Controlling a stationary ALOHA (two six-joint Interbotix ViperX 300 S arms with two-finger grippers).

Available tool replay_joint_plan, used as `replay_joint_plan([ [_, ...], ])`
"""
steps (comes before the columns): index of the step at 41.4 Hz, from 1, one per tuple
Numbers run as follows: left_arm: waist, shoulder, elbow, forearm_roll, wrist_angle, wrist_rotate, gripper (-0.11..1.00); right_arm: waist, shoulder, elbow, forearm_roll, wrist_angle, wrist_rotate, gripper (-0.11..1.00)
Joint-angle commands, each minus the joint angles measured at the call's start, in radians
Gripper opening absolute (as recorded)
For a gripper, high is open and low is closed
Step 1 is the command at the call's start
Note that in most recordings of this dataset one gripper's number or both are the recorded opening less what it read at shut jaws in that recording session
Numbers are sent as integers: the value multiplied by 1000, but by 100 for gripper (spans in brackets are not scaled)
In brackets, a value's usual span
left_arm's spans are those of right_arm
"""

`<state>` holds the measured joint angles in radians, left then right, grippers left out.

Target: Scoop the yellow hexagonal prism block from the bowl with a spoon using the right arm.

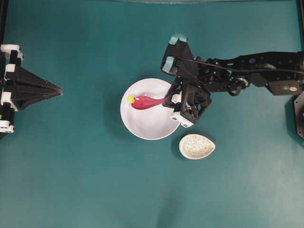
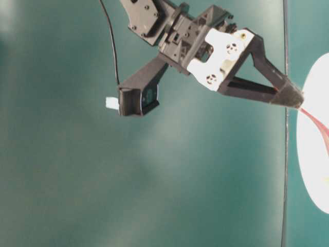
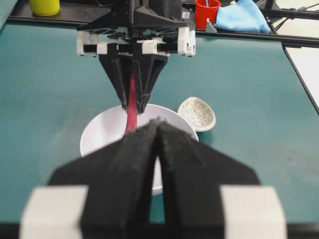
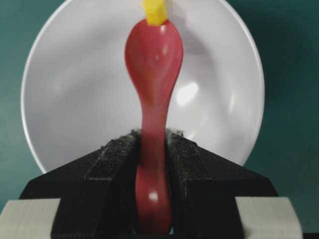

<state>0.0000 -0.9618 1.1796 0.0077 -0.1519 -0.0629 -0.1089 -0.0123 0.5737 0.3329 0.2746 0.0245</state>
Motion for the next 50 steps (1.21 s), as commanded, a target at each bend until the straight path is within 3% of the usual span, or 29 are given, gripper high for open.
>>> replay_joint_plan([
  [1, 0, 5, -15, 3, -3, -2, 1, 8, -49, 9, 5, -37, -2, 22],
  [11, 0, 5, -15, 3, -3, -2, 1, 18, -86, 63, 17, -103, -2, 22],
  [29, 2, 5, -15, 3, -3, -2, 1, 18, -97, 49, 15, -83, -3, 22],
  [42, 2, 5, -15, 3, -3, -2, 1, -3, -175, -35, 17, 184, 3, 22],
  [50, 2, 5, -17, 3, -5, -2, 1, -5, -163, -58, 6, 333, 77, 22],
])
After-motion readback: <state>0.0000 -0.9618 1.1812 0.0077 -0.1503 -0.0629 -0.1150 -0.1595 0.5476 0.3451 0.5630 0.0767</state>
